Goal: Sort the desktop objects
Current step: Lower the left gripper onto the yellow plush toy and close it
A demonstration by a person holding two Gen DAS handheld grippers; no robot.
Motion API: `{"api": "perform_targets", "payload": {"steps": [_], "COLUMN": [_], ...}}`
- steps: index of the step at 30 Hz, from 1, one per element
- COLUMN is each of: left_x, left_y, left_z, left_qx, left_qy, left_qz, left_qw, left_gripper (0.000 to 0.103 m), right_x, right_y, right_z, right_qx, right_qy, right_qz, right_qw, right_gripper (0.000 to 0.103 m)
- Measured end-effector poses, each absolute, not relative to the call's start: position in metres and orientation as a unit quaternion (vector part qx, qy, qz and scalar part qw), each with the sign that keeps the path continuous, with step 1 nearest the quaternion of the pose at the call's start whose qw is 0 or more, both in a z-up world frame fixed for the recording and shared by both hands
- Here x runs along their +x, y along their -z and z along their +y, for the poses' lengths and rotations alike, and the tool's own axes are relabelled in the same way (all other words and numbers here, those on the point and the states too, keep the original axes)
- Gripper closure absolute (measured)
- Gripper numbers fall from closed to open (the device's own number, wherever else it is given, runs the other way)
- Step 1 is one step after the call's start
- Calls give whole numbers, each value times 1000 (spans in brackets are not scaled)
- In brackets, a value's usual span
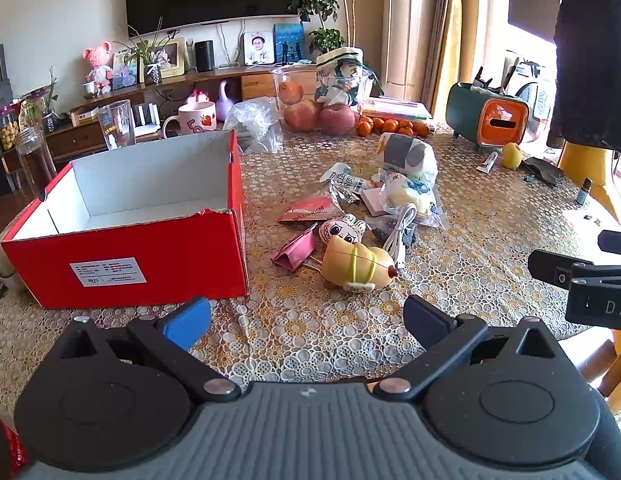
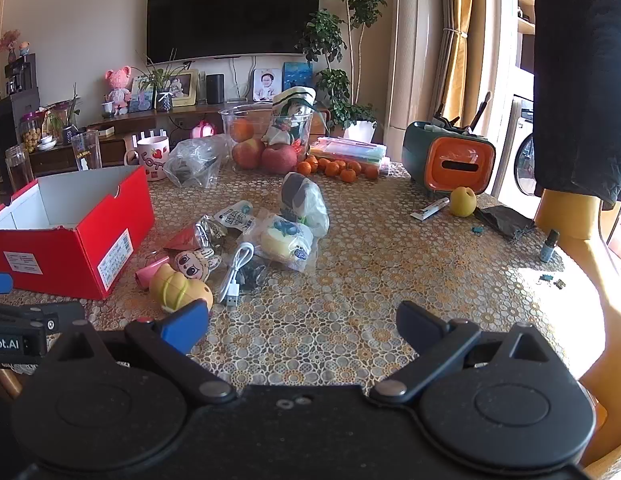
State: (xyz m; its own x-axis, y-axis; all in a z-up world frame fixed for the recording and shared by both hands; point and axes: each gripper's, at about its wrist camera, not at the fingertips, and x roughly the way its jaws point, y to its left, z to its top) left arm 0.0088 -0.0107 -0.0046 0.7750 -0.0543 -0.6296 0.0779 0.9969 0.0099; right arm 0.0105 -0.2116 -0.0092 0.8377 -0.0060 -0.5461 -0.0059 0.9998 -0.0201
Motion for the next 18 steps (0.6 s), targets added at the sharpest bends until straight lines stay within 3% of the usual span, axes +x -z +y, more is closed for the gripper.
{"api": "perform_targets", "payload": {"steps": [12, 18], "left_x": [23, 39], "left_y": [20, 34], "left_z": [-27, -36], "left_qx": [42, 49], "left_qy": [74, 94], "left_qz": [329, 332], "left_qw": [940, 937], "left_gripper": [0, 0], "right_x": [42, 63], "right_y": [19, 26], "right_z": [-207, -204], "right_qx": [-17, -18], "right_qy": [-16, -28], "right_qz": [297, 304], "right_qw": [955, 952], "right_gripper": [3, 10]}}
